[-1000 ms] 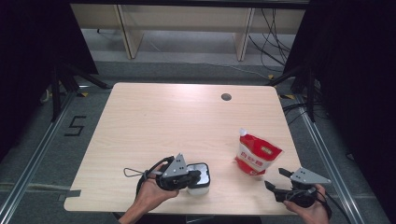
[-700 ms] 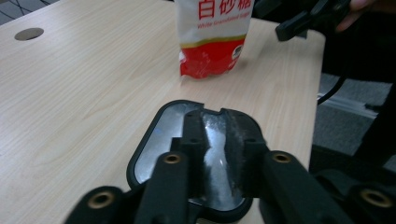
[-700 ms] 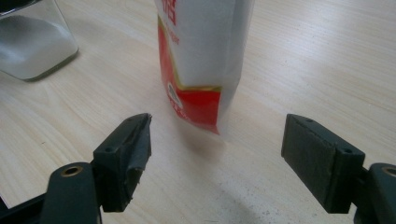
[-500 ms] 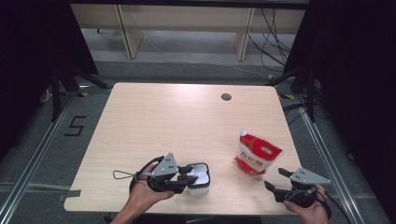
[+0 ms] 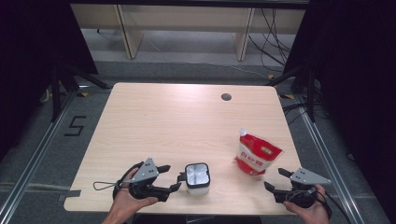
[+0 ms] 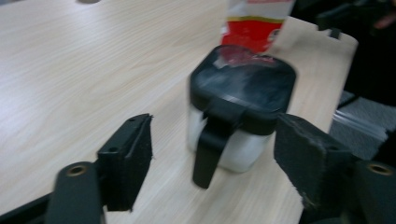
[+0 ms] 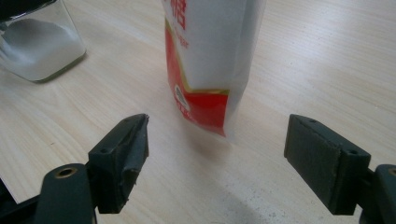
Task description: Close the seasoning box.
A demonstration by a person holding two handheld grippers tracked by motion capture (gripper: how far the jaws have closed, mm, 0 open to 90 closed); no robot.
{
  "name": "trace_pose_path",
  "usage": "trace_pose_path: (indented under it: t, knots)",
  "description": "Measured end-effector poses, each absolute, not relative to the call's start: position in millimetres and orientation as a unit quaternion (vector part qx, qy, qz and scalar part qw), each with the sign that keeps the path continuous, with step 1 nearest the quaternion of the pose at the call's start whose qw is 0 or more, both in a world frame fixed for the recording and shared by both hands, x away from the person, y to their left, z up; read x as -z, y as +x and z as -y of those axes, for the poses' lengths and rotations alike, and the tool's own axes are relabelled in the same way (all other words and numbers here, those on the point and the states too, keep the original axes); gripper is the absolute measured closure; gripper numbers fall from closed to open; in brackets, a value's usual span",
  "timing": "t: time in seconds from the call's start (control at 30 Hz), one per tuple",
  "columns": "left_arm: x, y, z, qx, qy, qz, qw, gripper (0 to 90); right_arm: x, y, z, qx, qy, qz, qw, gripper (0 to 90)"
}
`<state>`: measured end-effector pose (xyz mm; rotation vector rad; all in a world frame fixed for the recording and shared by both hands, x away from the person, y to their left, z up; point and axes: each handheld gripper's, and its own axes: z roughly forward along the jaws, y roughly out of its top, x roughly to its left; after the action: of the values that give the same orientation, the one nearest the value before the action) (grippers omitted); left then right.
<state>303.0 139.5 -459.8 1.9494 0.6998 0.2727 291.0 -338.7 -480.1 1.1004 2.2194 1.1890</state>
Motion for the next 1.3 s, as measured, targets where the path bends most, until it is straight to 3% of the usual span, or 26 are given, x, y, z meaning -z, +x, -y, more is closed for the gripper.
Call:
trace_pose_path:
  t: [0.1, 0.37, 0.5, 0.93, 1.3]
  knots:
    - [466, 300, -150, -0.100, 0.793, -0.317, 0.510, 24.6, 479, 288, 336, -0.419, 0.404, -0.789, 0.195, 22.1]
    - [480, 295, -169, -0.113, 0.802, -0.317, 0.493, 19.6, 478, 284, 331, -0.424, 0.377, -0.799, 0.201, 20.1]
    - [485, 290, -174, -0.092, 0.801, -0.321, 0.496, 16.2, 478, 282, 329, -0.423, 0.378, -0.801, 0.188, 19.3]
    - [494, 282, -172, -0.119, 0.830, -0.310, 0.448, 15.6, 481, 274, 329, -0.399, 0.365, -0.817, 0.201, 19.5]
    - [498, 282, -167, -0.113, 0.833, -0.303, 0.449, 15.6, 488, 271, 327, -0.375, 0.363, -0.832, 0.186, 16.0]
